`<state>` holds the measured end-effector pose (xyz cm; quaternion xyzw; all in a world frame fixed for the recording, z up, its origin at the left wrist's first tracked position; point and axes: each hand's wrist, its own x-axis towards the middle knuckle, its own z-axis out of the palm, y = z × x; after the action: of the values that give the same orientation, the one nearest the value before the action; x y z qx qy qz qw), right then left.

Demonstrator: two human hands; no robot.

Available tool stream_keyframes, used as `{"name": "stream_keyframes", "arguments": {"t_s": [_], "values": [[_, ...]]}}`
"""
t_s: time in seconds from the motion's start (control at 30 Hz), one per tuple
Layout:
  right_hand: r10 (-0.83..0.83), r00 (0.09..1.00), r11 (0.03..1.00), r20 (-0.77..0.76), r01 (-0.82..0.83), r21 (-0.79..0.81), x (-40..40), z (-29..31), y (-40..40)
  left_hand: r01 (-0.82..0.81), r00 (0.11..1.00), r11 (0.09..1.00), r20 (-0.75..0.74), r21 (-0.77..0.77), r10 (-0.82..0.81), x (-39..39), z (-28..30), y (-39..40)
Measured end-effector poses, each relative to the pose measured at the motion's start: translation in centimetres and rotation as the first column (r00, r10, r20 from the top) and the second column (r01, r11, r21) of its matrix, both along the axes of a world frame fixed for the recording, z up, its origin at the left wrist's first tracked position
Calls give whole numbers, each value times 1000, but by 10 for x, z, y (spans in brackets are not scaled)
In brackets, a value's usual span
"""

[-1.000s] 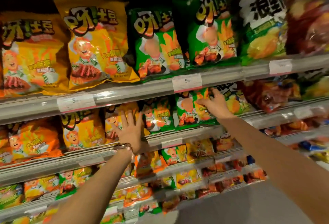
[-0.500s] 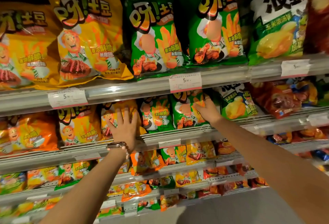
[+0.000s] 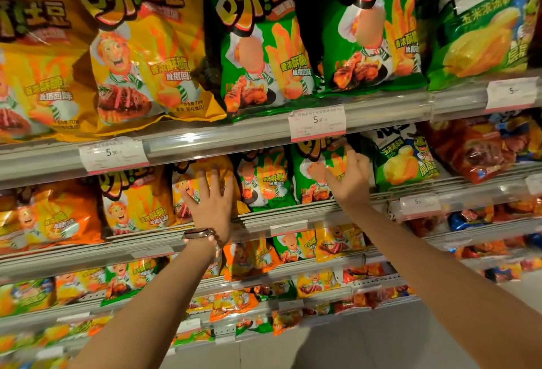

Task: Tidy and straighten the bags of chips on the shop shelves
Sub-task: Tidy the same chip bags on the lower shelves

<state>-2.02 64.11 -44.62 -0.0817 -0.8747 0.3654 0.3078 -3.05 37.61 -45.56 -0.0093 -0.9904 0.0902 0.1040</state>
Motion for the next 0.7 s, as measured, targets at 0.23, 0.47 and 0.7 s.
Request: {"name": "stream_keyframes", "arguments": {"t_s": [0.23, 0.47, 0.7], "values": [[-57, 984, 984, 171, 26, 179, 5, -8, -24, 51, 998, 999, -37, 3, -51, 2, -6, -3], [-119, 972, 972, 205, 72, 224, 0, -19, -28, 78, 994, 997, -81, 11, -76, 4, -7, -5], [-131, 984, 942, 119, 86, 325, 14, -21, -40, 194, 966, 980, -180, 41, -184, 24, -14, -2]]}}
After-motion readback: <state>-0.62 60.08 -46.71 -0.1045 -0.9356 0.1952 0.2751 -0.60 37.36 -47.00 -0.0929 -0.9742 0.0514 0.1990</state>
